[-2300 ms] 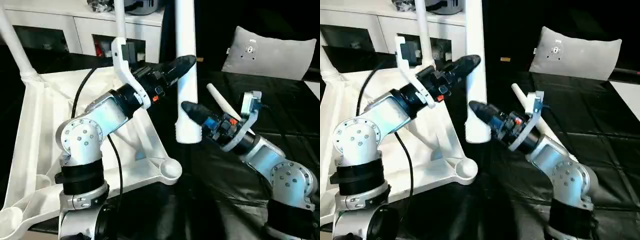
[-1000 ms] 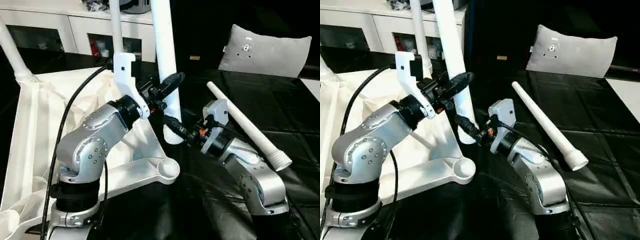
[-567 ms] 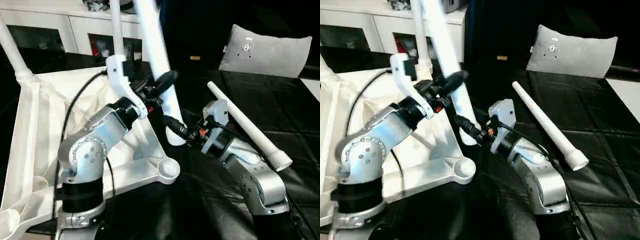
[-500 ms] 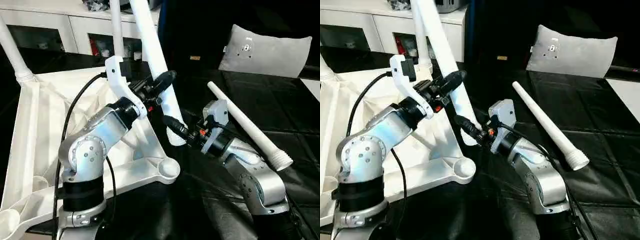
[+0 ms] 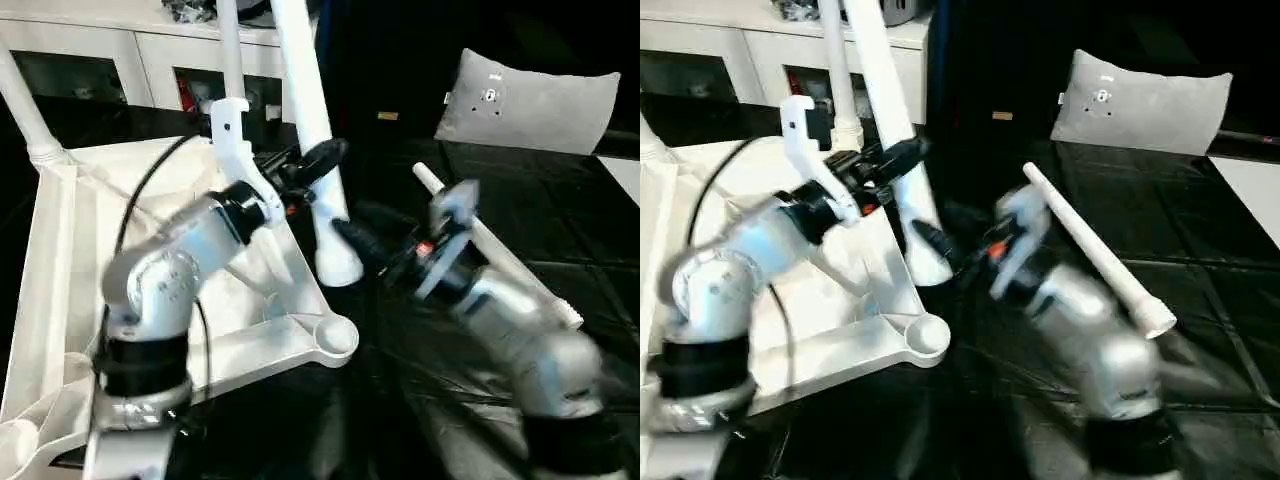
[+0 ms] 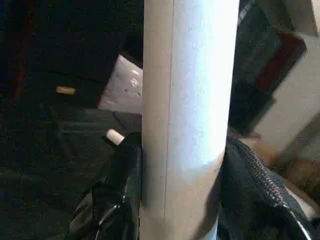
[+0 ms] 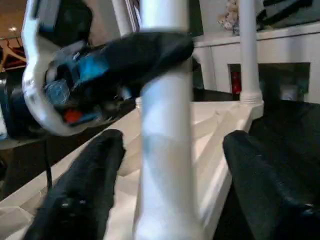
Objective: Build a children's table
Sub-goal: Pick table leg
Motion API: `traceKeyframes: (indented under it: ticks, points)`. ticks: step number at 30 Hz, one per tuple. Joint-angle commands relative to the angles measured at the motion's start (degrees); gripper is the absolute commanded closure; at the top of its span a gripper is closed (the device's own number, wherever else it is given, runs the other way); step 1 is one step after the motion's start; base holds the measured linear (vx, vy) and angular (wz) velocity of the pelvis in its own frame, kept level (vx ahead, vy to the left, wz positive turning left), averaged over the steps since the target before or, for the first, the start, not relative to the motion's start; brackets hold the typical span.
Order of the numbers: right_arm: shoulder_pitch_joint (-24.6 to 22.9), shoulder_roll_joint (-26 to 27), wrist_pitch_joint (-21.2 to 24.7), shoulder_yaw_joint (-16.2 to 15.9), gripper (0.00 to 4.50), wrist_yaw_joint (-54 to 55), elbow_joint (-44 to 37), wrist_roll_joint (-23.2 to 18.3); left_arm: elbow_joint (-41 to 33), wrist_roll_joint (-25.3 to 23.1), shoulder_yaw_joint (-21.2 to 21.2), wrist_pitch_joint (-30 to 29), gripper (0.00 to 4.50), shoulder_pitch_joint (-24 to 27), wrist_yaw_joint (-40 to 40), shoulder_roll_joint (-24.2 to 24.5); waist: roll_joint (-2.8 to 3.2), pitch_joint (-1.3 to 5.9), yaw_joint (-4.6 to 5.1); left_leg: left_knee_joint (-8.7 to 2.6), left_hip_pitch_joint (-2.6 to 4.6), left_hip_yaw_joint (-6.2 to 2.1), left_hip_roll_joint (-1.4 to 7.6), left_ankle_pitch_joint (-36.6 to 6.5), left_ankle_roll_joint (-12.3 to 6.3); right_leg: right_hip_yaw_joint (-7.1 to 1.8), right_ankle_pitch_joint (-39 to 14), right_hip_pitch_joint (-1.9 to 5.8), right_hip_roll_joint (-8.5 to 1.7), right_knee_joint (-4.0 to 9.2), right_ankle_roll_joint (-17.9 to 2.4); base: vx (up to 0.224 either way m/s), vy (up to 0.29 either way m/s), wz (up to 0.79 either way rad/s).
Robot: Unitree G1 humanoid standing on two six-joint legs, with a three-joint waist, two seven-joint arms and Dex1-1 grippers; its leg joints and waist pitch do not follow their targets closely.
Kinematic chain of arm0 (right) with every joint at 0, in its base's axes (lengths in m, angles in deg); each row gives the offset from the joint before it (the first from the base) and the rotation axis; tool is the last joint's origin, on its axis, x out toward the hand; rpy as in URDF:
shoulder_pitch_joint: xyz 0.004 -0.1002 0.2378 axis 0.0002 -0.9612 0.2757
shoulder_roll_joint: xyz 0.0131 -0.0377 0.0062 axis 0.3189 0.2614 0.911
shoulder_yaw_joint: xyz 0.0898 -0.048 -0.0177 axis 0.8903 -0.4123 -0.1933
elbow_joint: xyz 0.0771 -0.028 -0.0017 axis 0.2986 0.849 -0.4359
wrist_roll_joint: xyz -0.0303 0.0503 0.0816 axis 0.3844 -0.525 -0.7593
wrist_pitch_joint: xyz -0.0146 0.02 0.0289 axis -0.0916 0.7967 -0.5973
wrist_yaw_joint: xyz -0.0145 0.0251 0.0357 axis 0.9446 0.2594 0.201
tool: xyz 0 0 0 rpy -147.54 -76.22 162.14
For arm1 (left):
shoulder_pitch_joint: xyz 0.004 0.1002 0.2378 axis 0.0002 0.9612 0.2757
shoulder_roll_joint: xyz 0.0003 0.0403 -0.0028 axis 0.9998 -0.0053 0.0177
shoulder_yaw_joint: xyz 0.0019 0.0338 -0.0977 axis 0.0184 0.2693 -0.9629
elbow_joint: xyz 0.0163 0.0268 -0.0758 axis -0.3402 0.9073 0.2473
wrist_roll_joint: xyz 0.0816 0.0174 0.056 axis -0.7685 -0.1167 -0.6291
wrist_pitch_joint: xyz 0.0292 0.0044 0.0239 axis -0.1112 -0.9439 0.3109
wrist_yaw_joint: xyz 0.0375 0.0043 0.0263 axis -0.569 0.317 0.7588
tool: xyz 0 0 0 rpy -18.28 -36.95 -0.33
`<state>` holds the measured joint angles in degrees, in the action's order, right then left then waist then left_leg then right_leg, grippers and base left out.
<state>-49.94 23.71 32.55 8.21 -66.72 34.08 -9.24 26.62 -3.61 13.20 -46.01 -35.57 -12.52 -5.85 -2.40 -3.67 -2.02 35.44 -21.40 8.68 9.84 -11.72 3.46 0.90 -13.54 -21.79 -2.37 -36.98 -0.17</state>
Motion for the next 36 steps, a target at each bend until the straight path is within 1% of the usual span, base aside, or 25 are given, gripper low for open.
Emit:
traceKeyframes:
  ticks: [1,2,5,8,9,10,11,13,15,17,23,26,31,32,34,35,36]
  points:
    - [1.23,-0.88,2.73,1.40,0.72,0.68,0.55,-1.47,0.36,0.33,1.41,-0.72,2.67,-1.76,-1.90,0.56,0.15,3.74,-0.19,-3.99,0.56,-0.28,2.30,-1.27,-0.27,-2.37,1.56,2.99,-4.22,4.19,-11.71,0.000,0.000,0.00]
    - [1.84,-1.85,3.81,1.44,0.69,0.44,0.89,-1.68,0.52,0.82,1.67,-0.97,2.67,-2.15,-2.80,1.04,0.28,3.75,-0.25,-3.96,0.55,-0.25,2.30,-0.95,-0.07,-2.36,1.97,2.98,-4.21,4.15,-11.95,0.000,0.000,0.00]
    - [3.55,-5.12,6.94,1.16,0.69,-2.66,2.00,-3.31,0.65,2.17,2.51,-1.81,2.67,-3.38,-6.40,2.29,0.25,3.84,-0.53,-3.89,0.61,-0.21,2.24,-0.59,-0.06,-2.38,2.84,3.13,-4.23,4.08,-12.29,0.000,0.000,0.00]
    - [4.25,-7.90,9.76,0.17,0.69,-6.07,2.08,-4.98,1.20,3.50,2.44,-2.26,2.67,-4.41,-8.56,2.46,0.03,3.80,-0.71,-3.84,0.49,-0.14,2.23,-0.45,-0.44,-2.41,3.31,3.29,-4.25,4.06,-12.87,0.000,0.000,0.00]
    - [4.39,-8.56,10.58,-0.15,0.69,-6.84,2.10,-5.32,1.39,4.34,1.92,-2.62,2.67,-4.79,-8.70,2.16,0.13,3.88,-0.81,-3.78,0.51,-0.15,2.24,-0.28,-0.54,-2.40,3.62,3.35,-4.31,4.00,-13.03,0.000,0.000,0.00]
    - [4.70,-9.81,11.75,-0.85,0.69,-8.26,2.21,-5.44,1.59,5.29,1.61,-3.00,2.67,-5.69,-9.76,2.19,-0.03,3.89,-0.87,-3.75,0.44,-0.12,2.25,0.25,-0.76,-2.39,4.45,3.37,-4.31,3.98,-13.40,0.000,0.000,0.00]
    - [4.91,-10.26,12.48,-1.13,0.69,-8.81,2.38,-5.62,1.36,5.12,2.43,-3.11,2.67,-6.02,-11.12,2.99,-0.09,3.93,-1.07,-3.73,0.50,-0.13,2.25,0.35,-0.94,-2.35,4.26,3.41,-4.36,3.96,-13.66,0.000,0.000,0.00]
    - [5.20,-10.67,13.14,-1.44,0.69,-9.21,2.63,-5.78,1.19,4.72,3.43,-2.99,2.67,-6.29,-12.71,3.91,-0.12,3.81,-1.13,-3.81,0.49,-0.11,2.27,0.07,-1.04,-2.37,3.02,3.29,-4.36,4.09,-13.47,0.000,0.000,0.00]
    - [5.82,-11.57,14.41,-2.48,0.69,-9.54,3.37,-5.77,1.21,3.58,5.12,-2.05,2.67,-6.77,-14.99,5.07,-0.16,3.81,-1.14,-3.79,0.57,-0.08,2.35,-0.45,-0.83,-2.41,1.57,3.24,-4.49,4.22,-13.34,0.000,0.000,0.00]
    - [6.12,-11.84,15.12,-3.29,0.69,-9.67,3.82,-5.63,1.19,3.01,6.09,-1.49,2.67,-7.04,-16.16,5.53,-0.03,3.84,-1.16,-3.84,0.68,-0.11,2.47,-0.55,-0.39,-2.35,0.90,3.12,-4.45,4.13,-13.30,0.000,0.000,0.00]
    - [6.13,-11.89,15.57,-5.09,0.69,-10.86,3.79,-5.09,0.99,2.33,8.49,-0.46,2.68,-7.57,-18.72,6.23,-0.16,3.89,-1.62,-3.83,0.62,0.01,2.50,0.13,-0.32,-2.39,2.46,3.18,-4.55,3.98,-13.53,0.000,0.000,0.00]
    - [5.97,-11.77,14.82,-6.10,0.69,-11.28,3.85,-4.43,1.15,1.95,9.26,0.39,2.68,-7.88,-19.72,5.96,-0.12,3.92,-1.58,-3.85,0.57,-0.04,2.55,0.19,-0.20,-2.35,2.81,3.21,-4.58,3.91,-13.57,0.000,0.000,0.00]
    - [6.10,-11.50,13.89,-6.42,0.69,-10.88,4.46,-3.78,1.30,1.95,9.72,0.78,2.68,-8.10,-20.77,5.86,-0.25,3.91,-1.58,-3.83,0.56,0.02,2.50,0.07,-0.07,-2.38,2.57,3.23,-4.57,3.91,-13.55,0.000,0.000,0.00]
    - [6.15,-11.45,13.76,-6.53,0.95,-10.86,4.62,-3.63,1.12,2.04,9.95,0.80,2.68,-8.07,-21.22,5.88,-0.26,3.90,-1.57,-3.82,0.54,0.03,2.49,0.06,-0.08,-2.38,2.57,3.22,-4.56,3.92,-13.54,0.000,0.000,0.00]
    - [6.26,-11.41,13.61,-6.88,1.02,-10.97,4.92,-3.41,0.69,2.13,10.41,0.95,2.68,-8.05,-22.01,5.83,-0.20,3.92,-1.57,-3.84,0.57,0.01,2.52,0.13,-0.12,-2.36,2.51,3.20,-4.56,3.92,-13.61,0.000,0.000,0.00]
    - [6.25,-11.41,13.54,-6.95,1.20,-11.00,4.93,-3.36,0.64,2.17,10.45,0.95,2.68,-8.04,-22.08,5.79,-0.21,3.93,-1.56,-3.83,0.54,0.00,2.52,0.16,-0.17,-2.35,2.89,3.23,-4.52,3.88,-13.66,0.000,0.000,0.00]
    - [6.23,-11.38,13.42,-7.03,1.20,-11.06,4.99,-3.33,0.55,2.23,10.58,0.96,2.68,-8.04,-22.32,5.79,-0.23,3.95,-1.55,-3.81,0.56,0.01,2.51,0.18,-0.22,-2.36,3.09,3.24,-4.51,3.85,-13.67,0.000,0.000,0.00]
